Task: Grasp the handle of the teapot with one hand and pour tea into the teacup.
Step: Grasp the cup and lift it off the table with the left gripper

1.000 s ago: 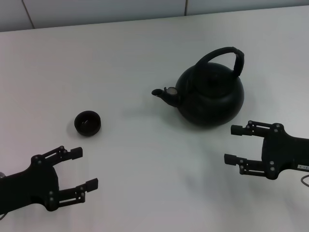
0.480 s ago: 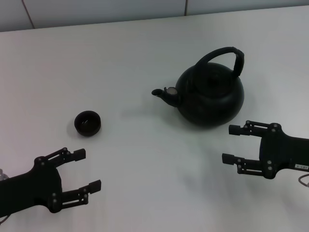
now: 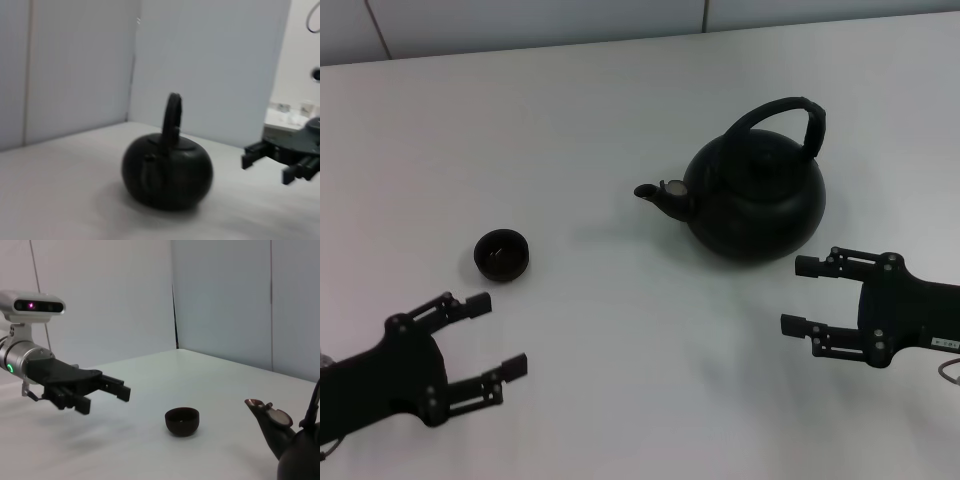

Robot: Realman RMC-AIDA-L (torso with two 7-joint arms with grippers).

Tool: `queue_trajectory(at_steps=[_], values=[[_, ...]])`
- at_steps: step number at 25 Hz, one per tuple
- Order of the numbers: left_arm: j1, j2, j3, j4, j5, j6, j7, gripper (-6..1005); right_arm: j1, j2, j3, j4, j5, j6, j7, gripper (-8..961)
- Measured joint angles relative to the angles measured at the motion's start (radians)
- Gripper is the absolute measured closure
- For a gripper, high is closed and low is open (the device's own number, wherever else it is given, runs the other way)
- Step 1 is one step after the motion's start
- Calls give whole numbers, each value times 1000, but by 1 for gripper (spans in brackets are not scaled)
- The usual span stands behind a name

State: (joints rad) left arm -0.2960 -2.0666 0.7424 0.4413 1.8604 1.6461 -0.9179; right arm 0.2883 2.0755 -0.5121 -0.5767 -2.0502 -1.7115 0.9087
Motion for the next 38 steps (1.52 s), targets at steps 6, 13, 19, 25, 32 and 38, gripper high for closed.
queue_trajectory(at_steps=[6, 13, 19, 25, 32, 38], values=[[-12, -3, -224, -64, -19, -53, 65, 138, 0, 0, 1, 0, 5, 0, 0, 244], [-21, 1, -316, -130, -68, -123, 176, 139, 5, 0, 1, -4, 9, -1, 2, 244], [-23, 0, -308, -130, -61, -120, 190, 139, 13, 0, 1, -3, 10, -1, 3, 244], [-43, -4, -227, -170, -55, -205, 299, 138, 18, 0, 1, -2, 10, 5, 5, 244], [-69, -5, -172, -197, -55, -314, 338, 139, 18, 0, 1, -2, 10, 5, 6, 245], [-91, -6, -167, -213, -55, -330, 338, 139, 15, 1, 1, -1, 10, 6, 7, 245]])
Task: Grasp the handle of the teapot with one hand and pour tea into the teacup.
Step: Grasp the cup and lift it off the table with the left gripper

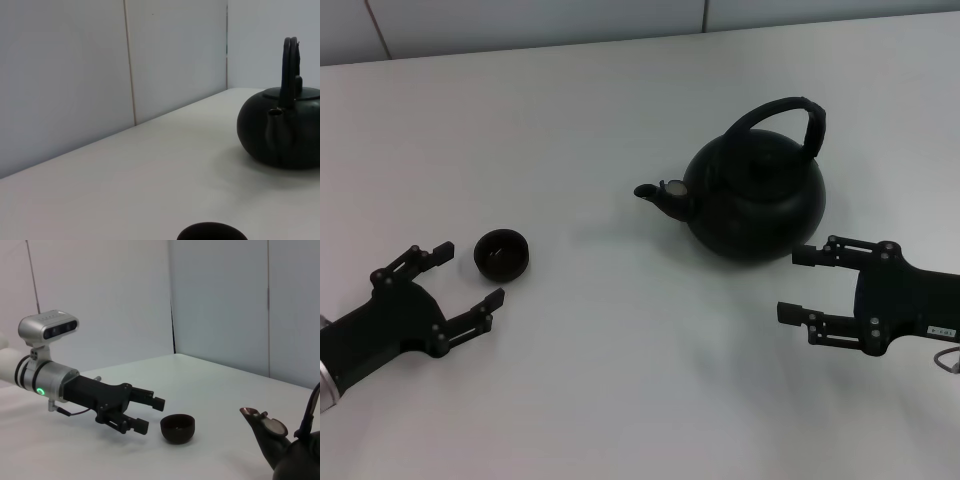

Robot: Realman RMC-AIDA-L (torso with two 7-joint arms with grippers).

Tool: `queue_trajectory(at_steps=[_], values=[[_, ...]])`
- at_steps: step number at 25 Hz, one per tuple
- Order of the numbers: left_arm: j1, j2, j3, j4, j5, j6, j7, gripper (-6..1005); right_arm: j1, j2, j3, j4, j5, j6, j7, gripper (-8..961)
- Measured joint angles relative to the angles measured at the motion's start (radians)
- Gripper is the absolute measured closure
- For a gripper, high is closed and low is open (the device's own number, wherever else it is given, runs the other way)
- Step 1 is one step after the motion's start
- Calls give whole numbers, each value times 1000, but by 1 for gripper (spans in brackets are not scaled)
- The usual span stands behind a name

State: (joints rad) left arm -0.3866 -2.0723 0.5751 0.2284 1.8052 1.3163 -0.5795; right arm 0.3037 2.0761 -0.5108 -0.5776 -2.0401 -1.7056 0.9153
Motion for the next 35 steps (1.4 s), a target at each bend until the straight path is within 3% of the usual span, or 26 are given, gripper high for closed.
queue_trajectory(at_steps=[5, 15, 35], values=[[-9, 0, 0, -5, -1, -8, 0, 139, 0, 1, 1, 1, 0, -2, 1, 245], [-102, -2, 1, -60, 0, -127, 1, 138, -2, 1, 2, -1, 10, -7, 2, 244], [-126, -5, 26, -73, -3, -155, -10, 139, -2, 1, 3, 1, 12, -8, 2, 244]])
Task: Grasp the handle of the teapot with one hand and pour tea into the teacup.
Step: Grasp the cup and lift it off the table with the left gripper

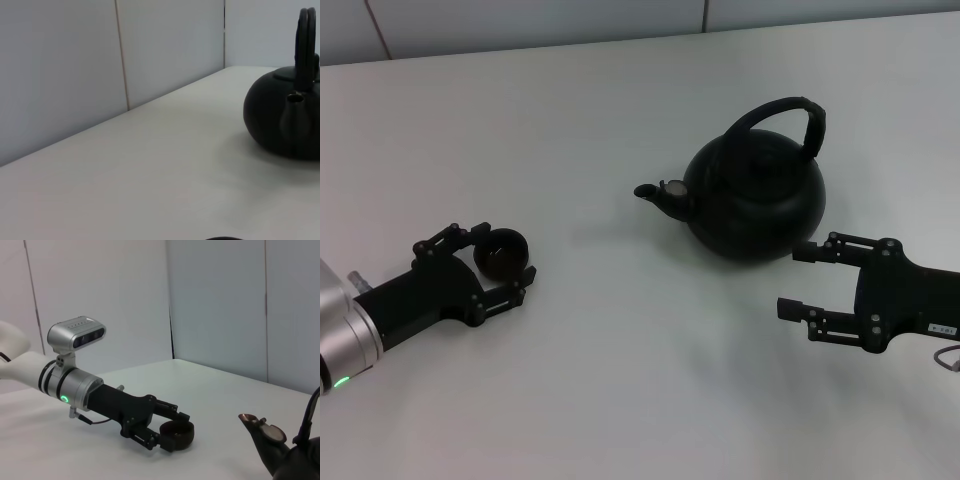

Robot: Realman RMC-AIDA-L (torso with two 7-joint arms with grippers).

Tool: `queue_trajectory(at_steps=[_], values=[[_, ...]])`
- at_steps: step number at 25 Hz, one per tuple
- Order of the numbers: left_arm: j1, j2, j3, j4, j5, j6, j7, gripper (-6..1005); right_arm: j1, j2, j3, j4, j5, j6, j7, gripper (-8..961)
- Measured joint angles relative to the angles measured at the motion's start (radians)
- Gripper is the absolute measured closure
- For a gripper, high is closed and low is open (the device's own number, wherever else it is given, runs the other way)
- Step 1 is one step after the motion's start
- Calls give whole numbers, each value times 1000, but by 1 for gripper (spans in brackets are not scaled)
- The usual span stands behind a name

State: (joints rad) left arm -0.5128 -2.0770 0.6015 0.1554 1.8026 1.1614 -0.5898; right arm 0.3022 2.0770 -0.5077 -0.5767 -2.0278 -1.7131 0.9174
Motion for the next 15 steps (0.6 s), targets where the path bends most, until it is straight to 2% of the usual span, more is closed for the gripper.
queue_trajectory(at_steps=[2, 12, 15], values=[[0, 0, -2, -1, -3, 1, -1, 139, 0, 0, 0, 0, 0, 0, 0, 245], [-9, -1, -3, -7, -3, 32, -2, 309, -2, 0, 0, 0, 0, -2, 0, 244], [-45, -1, 0, -42, -3, 56, -2, 307, -2, 0, 0, 0, 0, 0, 0, 244]])
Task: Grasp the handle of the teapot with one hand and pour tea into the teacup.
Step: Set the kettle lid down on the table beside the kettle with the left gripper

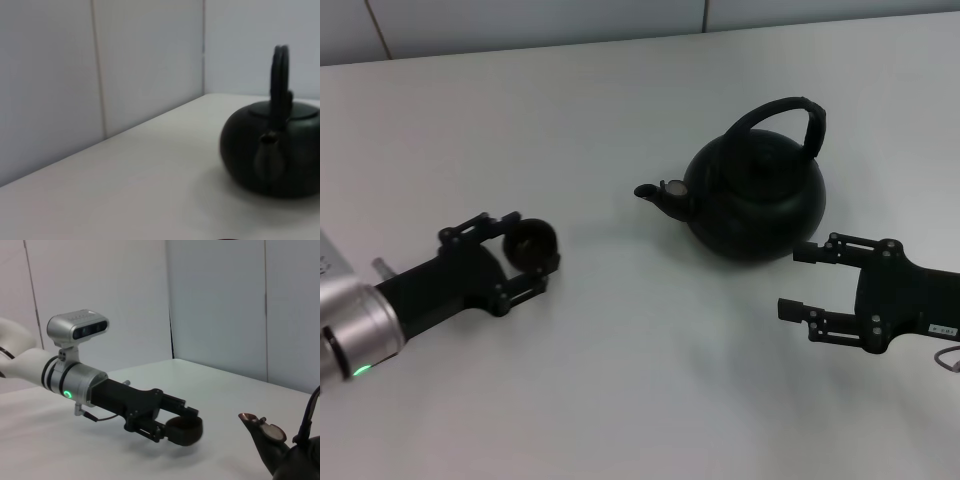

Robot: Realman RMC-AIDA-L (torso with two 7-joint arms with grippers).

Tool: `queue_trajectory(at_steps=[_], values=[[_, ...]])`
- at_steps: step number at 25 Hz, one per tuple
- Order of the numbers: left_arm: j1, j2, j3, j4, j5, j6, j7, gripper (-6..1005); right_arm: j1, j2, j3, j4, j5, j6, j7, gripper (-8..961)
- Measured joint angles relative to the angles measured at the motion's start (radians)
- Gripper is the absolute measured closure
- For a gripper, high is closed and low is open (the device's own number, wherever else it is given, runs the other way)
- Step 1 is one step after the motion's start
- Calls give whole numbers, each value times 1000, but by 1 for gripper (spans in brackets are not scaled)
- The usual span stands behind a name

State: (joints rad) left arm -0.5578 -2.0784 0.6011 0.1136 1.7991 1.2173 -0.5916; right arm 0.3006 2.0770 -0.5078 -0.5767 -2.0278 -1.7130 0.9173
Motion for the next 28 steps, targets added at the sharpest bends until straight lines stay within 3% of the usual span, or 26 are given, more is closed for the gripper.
queue_trajectory(at_steps=[11, 28], values=[[-131, -2, -7, -126, 3, -49, 41, 300, 1, 0, 0, 0, 0, -2, 0, 244], [-140, -2, -67, -217, 5, -161, 163, 289, 4, 0, 0, -2, 0, -2, 0, 244]])
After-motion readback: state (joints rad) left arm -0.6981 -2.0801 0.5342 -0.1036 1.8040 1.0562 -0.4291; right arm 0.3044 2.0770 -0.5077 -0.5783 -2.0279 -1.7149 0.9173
